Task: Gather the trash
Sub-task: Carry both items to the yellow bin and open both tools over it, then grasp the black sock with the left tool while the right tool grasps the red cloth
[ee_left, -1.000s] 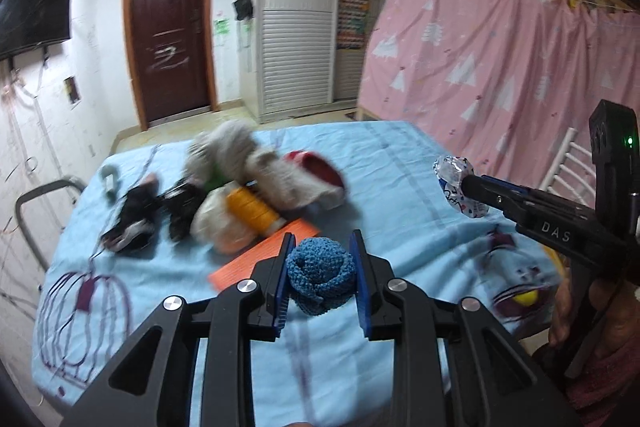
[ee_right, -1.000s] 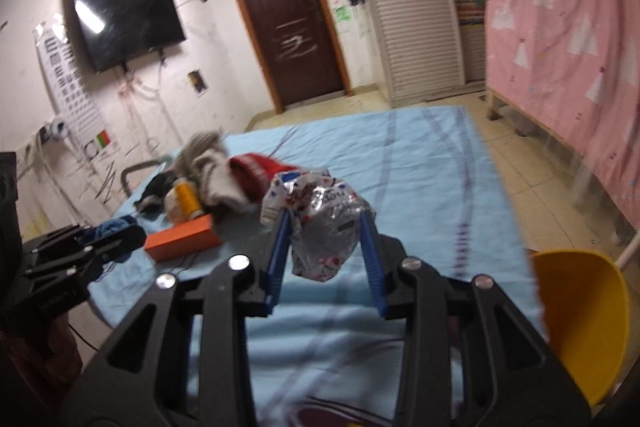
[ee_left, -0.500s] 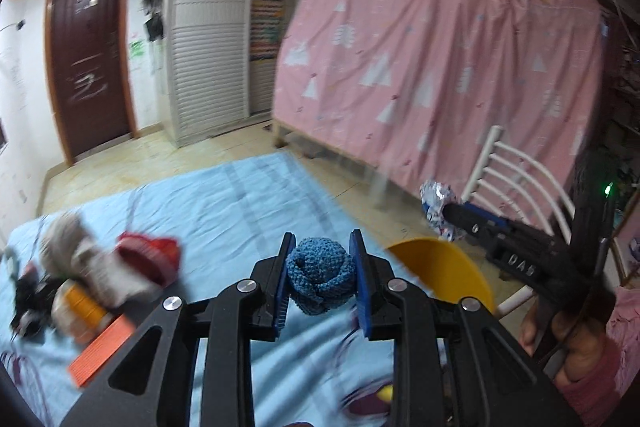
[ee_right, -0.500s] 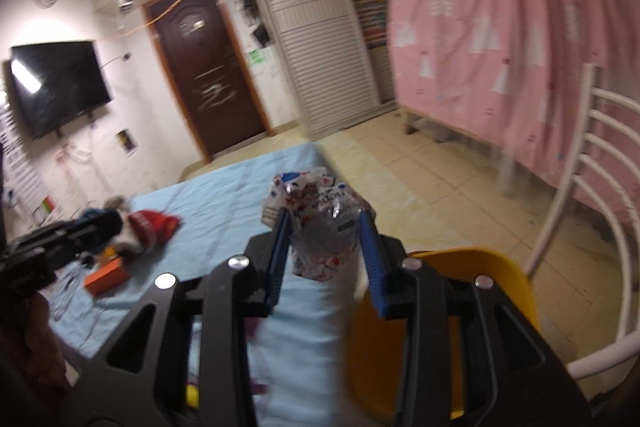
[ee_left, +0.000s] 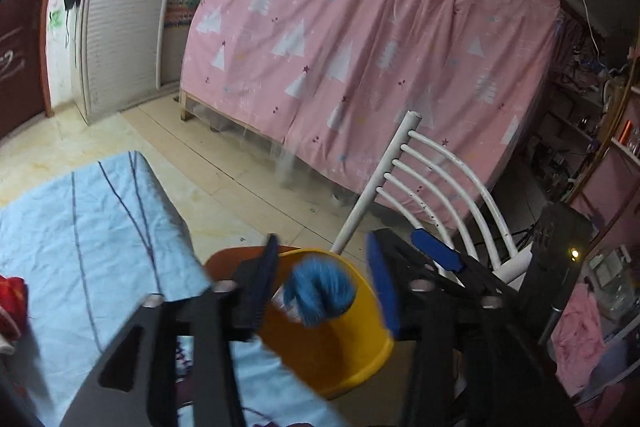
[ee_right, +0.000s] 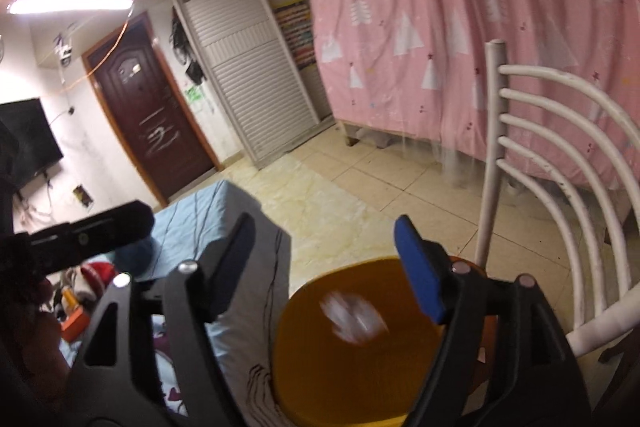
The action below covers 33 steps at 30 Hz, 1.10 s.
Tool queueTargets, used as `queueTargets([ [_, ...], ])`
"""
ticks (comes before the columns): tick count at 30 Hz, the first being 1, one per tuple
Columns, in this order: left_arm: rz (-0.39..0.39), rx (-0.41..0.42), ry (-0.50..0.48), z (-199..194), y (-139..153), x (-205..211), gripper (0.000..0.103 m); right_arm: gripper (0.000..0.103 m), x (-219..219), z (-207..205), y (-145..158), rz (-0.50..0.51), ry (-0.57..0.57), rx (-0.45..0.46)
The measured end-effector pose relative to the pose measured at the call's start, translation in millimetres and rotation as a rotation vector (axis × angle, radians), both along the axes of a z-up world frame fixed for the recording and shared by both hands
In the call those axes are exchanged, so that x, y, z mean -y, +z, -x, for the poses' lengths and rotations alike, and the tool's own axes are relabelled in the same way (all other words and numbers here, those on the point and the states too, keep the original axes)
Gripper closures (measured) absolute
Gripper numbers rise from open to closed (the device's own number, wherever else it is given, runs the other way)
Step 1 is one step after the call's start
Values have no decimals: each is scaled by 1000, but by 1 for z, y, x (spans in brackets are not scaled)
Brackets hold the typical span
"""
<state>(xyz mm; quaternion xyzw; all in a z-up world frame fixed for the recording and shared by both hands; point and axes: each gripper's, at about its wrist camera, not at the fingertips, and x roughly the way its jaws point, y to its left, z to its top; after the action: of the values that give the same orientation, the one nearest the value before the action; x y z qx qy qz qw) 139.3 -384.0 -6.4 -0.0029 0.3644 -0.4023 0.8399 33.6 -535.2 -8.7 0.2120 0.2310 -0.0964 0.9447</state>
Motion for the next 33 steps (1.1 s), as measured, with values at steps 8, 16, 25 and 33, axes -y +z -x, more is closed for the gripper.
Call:
queueTargets([
  [8, 7, -13, 14, 3, 3, -9, 47, 32, 0, 3, 0, -24, -3, 15],
  [16, 45, 6, 97, -2, 27, -57, 46, 29, -29, -14, 8, -5, 66, 10],
  [25, -36, 146, 330, 3, 55, -135, 42, 28, -105, -47, 23, 44, 238, 3],
  [33, -63, 185, 518, -4, 73, -218, 38, 27, -176, -79, 30, 89, 374, -28],
])
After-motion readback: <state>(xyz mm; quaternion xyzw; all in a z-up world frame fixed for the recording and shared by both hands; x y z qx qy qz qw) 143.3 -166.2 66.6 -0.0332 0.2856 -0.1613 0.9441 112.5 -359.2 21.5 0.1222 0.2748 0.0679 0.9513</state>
